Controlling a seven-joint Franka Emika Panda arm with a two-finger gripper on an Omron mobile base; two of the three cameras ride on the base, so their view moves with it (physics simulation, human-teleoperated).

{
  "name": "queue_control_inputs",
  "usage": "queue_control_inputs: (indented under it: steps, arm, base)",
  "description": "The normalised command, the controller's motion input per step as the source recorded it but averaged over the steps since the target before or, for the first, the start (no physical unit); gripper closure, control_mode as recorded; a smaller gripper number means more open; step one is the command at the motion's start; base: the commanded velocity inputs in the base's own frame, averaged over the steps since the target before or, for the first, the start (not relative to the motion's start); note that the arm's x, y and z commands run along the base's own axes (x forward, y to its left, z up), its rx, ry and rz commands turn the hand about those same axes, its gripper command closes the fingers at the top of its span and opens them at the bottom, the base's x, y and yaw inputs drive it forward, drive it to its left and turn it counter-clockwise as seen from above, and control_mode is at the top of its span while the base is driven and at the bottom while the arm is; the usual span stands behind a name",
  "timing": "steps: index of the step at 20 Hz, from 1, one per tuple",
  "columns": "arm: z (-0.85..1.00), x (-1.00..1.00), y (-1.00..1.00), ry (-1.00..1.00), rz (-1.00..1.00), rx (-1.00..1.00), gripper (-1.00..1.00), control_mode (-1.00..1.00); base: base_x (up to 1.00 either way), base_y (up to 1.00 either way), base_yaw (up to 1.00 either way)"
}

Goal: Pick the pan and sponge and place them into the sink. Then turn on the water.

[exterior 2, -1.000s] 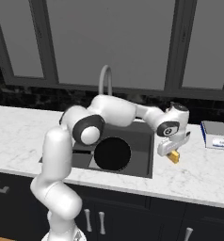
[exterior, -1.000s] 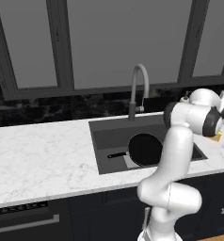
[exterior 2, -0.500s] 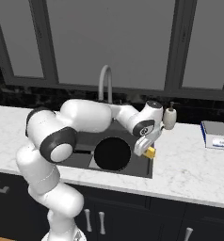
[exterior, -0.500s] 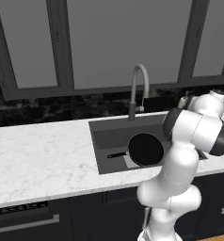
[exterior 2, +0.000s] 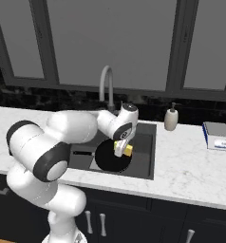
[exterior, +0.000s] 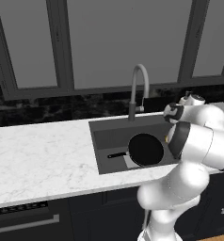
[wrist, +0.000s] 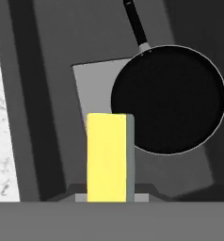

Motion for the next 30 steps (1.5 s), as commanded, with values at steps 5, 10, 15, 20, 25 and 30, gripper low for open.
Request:
queue_control_inputs:
  steps: [5, 10, 15, 20, 25, 30]
  arm:
    - [-0.20, 0.64, 0.40, -0.02, 0.16, 0.00, 1.00, -1.00]
    - [-0.40, 0.43, 0.00, -0.11, 0.09, 0.00, 1.00, -1.00]
    - [-0.30, 0.04, 0.12, -0.17, 0.11, 0.00, 1.00, -1.00]
    - [-0.20, 0.05, 0.23, -0.13, 0.10, 0.00, 1.00, -1.00]
    - [-0.09, 0.17, 0.12, -0.07, 0.03, 0.00, 1.00, -1.00]
    - [0.00, 0.21, 0.00, -0.02, 0.00, 0.00, -1.00, -1.00]
  base:
    - [0.00, 0.00, 0.00]
    - [0.00, 0.00, 0.00]
    - [0.00, 0.00, 0.00]
    - [0.00, 0.00, 0.00]
    - [0.00, 0.00, 0.00]
    - [0.00, 0.00, 0.00]
